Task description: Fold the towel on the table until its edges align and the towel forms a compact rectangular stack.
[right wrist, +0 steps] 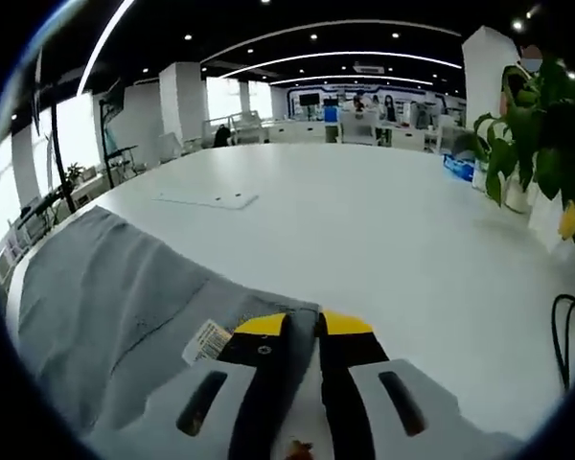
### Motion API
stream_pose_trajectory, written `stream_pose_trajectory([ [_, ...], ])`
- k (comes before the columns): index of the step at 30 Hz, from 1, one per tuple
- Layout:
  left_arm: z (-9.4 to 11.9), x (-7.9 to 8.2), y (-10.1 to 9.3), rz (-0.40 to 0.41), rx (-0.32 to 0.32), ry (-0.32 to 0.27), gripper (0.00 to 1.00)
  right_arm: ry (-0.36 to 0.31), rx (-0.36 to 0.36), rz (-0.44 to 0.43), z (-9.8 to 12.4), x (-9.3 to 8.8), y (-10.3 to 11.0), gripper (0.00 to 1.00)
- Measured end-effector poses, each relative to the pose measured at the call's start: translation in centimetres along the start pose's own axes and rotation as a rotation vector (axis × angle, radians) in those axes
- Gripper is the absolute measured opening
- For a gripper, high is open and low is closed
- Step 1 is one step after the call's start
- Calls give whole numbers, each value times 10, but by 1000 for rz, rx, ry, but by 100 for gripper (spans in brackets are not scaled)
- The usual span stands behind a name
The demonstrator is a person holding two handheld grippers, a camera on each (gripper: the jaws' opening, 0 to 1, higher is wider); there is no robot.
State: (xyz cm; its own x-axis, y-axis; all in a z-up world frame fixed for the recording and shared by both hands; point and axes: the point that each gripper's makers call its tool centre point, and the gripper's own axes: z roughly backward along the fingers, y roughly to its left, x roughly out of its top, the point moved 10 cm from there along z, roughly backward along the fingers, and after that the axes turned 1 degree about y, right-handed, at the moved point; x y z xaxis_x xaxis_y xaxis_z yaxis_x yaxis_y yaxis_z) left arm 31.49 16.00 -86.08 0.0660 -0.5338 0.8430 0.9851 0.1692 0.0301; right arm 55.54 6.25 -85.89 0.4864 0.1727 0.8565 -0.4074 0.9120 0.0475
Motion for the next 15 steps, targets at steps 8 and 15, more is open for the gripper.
stream_pose_trajectory([
  [8, 0, -3, -1, 6, 11, -15, 4, -1, -3, 76, 1, 0, 7, 2],
  [15, -1, 5, -3, 2, 26, 41, 4, 1, 25, 85, -8, 1, -6, 1],
])
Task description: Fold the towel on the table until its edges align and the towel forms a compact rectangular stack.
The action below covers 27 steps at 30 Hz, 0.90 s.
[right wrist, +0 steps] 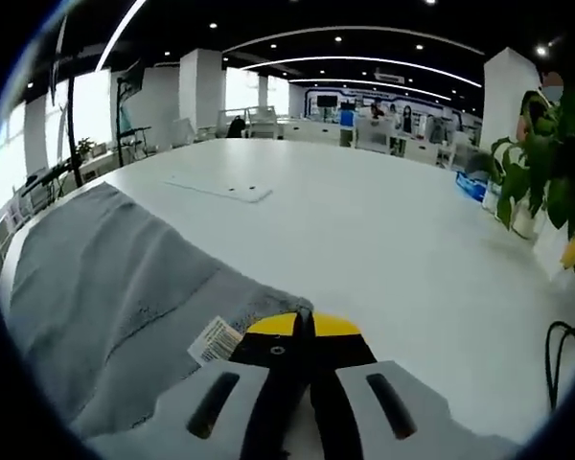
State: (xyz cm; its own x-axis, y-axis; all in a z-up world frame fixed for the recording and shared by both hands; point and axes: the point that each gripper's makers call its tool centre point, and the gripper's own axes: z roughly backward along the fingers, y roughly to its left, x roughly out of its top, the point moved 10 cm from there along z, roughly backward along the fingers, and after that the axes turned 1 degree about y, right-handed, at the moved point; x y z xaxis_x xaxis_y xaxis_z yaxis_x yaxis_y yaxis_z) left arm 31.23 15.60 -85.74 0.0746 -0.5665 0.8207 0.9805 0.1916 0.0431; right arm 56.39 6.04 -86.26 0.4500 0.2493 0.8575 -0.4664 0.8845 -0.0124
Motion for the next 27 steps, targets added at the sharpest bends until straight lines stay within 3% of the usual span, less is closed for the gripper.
stream_pose_trajectory([
  [5, 7, 3, 1, -7, 13, -18, 4, 17, 17, -90, 7, 2, 0, 1],
  [8, 14, 8, 6, -10, 42, -31, 3, -8, 32, -106, 14, 7, 2, 1],
  [14, 34, 20, 14, 57, 87, -81, 3, -74, 86, -183, 30, 25, 5, 1],
  [17, 45, 22, 14, 75, 108, -96, 3, -78, 94, -184, 38, 32, 8, 1],
  [19, 53, 23, 12, 43, 144, -72, 3, -98, 107, -198, 42, 37, 10, 1],
  [27, 72, 35, 6, 63, 157, -121, 3, -136, 118, -233, 55, 53, 15, 1],
])
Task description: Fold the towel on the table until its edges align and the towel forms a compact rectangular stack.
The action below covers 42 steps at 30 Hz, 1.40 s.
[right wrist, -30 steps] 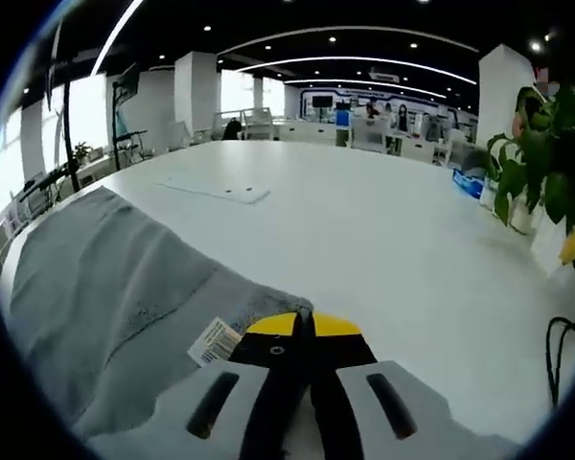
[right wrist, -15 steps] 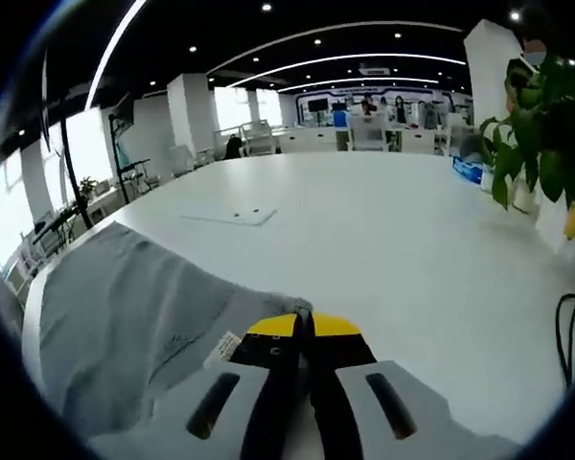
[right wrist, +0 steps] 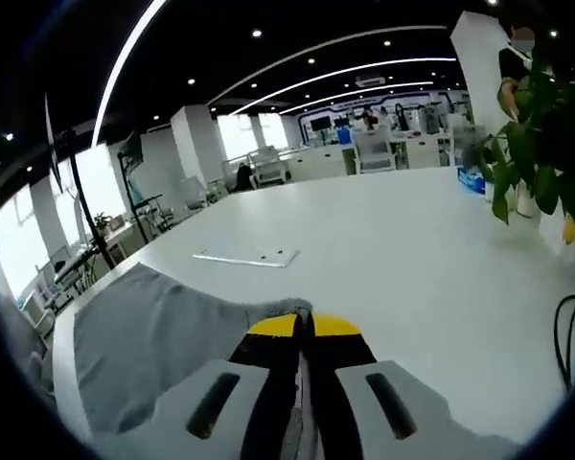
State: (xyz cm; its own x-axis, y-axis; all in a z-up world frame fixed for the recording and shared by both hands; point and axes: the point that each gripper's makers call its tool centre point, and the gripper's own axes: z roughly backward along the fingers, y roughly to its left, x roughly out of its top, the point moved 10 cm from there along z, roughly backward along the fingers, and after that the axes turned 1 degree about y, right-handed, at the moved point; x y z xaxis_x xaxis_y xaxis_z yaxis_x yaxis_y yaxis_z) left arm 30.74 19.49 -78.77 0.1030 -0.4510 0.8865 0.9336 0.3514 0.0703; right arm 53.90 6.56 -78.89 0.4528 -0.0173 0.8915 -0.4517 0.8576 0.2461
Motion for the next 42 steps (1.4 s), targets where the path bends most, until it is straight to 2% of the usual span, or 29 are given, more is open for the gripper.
stream_pose_trajectory([
  [4, 2, 14, -4, -3, 2, -35, 3, -10, -1, -16, 5, 7, 2, 1],
  [8, 3, 22, -6, 15, -2, -70, 3, -23, 1, -49, 10, 14, 2, 1],
  [13, 7, 27, -4, 42, -2, -98, 3, -26, 4, -52, 17, 20, 4, 1],
  [19, 16, 34, -1, 60, 6, -113, 3, -26, 12, -62, 24, 28, 8, 1],
  [23, 26, 38, 1, 76, 34, -89, 3, -21, 17, -65, 28, 32, 14, 1],
  [30, 45, 47, 4, 130, 52, -124, 3, -25, 13, -72, 32, 43, 23, 0],
  [34, 52, 53, 4, 133, 47, -144, 3, -36, 21, -71, 33, 53, 29, 0],
  [37, 54, 59, 3, 128, 46, -176, 3, -47, 22, -68, 35, 61, 34, 0],
  [42, 61, 78, 2, 107, 52, -257, 3, -77, 27, -75, 39, 75, 40, 0],
])
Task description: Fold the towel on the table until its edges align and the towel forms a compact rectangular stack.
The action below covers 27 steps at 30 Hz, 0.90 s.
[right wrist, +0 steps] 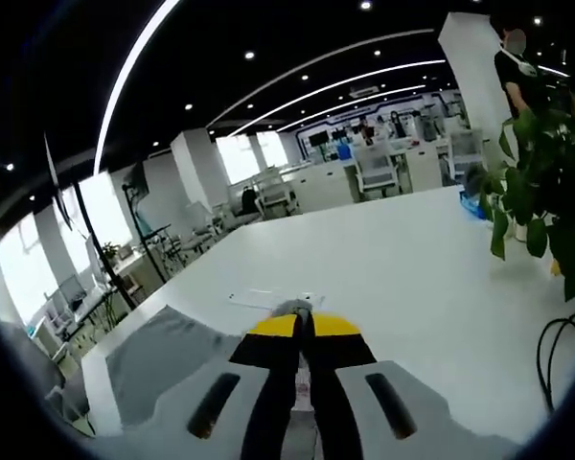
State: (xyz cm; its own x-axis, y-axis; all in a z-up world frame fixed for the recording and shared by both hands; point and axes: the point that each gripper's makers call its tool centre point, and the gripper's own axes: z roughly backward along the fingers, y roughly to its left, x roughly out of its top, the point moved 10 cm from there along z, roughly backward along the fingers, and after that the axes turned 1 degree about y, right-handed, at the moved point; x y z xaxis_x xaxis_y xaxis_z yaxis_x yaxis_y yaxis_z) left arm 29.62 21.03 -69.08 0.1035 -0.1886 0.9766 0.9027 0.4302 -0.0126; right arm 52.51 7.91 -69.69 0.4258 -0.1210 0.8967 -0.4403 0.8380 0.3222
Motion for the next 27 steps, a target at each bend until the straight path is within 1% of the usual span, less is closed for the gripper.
stream_pose_trajectory([
  [2, 0, 6, -1, -2, -1, -16, 3, -6, 3, 7, 1, 5, 2, 0],
  [4, 1, 14, -2, -16, -6, -38, 3, -14, 3, 22, 2, 14, 3, 0],
  [7, 3, 24, -4, -25, -6, -69, 3, -29, 3, 20, 5, 26, 3, 0],
  [11, 5, 37, -6, -23, 0, -114, 3, -40, 16, 49, 6, 41, 13, 0],
  [16, 9, 50, -7, -38, 2, -151, 3, -63, 39, 79, 6, 62, 27, 0],
  [21, 18, 62, -4, -45, 22, -183, 3, -77, 62, 94, 3, 74, 42, 0],
  [27, 35, 69, 0, -47, 55, -208, 3, -79, 83, 100, -3, 81, 58, 0],
])
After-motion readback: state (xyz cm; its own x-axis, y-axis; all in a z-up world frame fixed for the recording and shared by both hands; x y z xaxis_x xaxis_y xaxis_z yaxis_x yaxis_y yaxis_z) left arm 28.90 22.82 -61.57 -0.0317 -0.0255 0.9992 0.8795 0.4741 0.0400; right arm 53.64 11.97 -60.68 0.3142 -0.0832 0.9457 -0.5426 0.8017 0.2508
